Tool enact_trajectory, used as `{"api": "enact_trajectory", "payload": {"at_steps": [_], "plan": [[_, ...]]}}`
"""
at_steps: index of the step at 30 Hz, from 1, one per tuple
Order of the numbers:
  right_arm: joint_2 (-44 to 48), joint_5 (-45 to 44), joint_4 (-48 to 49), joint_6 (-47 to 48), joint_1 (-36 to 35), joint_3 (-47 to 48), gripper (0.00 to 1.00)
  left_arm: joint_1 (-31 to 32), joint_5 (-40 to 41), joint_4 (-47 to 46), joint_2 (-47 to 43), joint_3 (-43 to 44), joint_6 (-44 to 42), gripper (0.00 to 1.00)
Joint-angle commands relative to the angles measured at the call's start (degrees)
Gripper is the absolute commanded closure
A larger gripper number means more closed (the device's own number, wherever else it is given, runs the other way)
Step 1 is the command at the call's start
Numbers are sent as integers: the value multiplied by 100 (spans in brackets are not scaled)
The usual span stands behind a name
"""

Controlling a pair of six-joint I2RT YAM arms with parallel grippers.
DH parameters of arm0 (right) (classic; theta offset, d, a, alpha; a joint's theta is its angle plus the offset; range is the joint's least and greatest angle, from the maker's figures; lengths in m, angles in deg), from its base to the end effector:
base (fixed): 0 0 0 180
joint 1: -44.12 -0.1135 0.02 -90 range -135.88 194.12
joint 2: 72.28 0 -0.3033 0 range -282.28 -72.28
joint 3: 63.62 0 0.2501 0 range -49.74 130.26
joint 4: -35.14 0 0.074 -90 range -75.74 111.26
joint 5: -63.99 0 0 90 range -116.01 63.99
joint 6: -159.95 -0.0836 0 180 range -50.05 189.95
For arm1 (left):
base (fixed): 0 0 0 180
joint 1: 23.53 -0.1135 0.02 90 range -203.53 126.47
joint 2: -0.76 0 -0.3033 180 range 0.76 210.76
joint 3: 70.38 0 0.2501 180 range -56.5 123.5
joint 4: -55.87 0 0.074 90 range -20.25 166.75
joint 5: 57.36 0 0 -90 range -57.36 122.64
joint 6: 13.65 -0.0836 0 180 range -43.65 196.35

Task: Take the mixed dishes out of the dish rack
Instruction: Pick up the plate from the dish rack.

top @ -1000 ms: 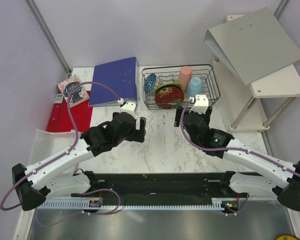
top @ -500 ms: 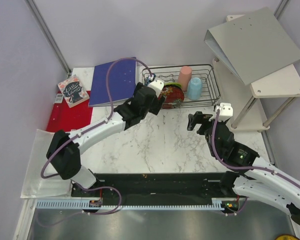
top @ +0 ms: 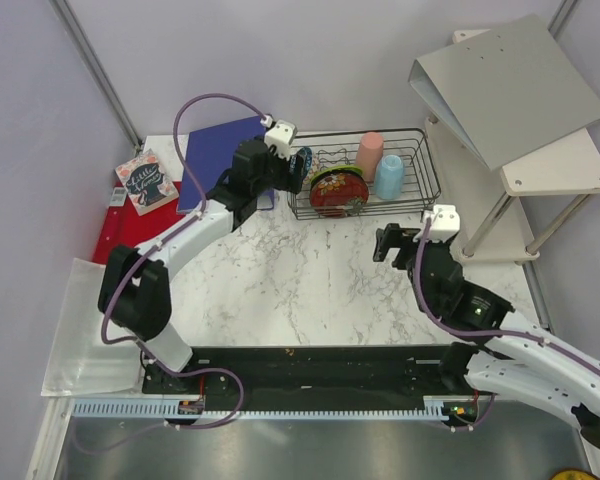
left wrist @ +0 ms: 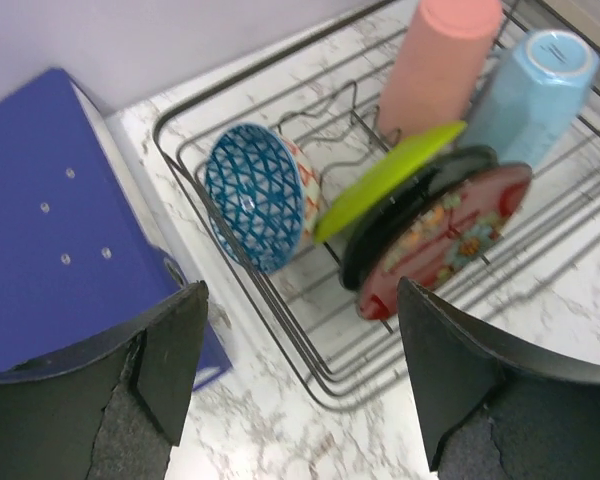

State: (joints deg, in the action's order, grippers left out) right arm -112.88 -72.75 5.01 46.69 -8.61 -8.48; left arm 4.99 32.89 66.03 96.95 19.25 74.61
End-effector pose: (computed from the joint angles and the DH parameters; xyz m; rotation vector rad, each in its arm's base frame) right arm 0.1443 0.0891 0.3384 0.1053 1.7577 0.2122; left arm 0.3974 -0.2155 0.3411 0.4864 1.8106 -0.3189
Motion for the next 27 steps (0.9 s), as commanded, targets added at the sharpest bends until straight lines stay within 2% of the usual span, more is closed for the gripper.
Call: {"api": "enact_trajectory", "payload": {"at_steps": [1,5,8,11,15,18,23,27], "plan": [[-824,-361,973,305,87,171,2,49,-105,-367,-898,-516,533,17],[-2527,32,941,148,465,1337,2,58,-95,-443,-1461,-1165,649,17],[-2918,217,782,77,492,1832,2,32,-86,-647,-1462,-1212,219,16],[-2665,454,912,-143,492,1712,2,-21,-542,-647,-1006,-932,-395,17],[-2094,973,826,-275,500,1438,4,-30,-1989,-769,-496,-807,-1178,23],[-1540,904,483,-284,492,1333,4,-30,-2510,-972,-320,-860,-1416,25],[-811,965,-35,-266,492,1306,4,-30,-2706,-1025,67,-623,-1759,38],[-537,1070,-220,-292,492,1280,4,-47,-2741,-1261,269,-613,-2084,43]]}}
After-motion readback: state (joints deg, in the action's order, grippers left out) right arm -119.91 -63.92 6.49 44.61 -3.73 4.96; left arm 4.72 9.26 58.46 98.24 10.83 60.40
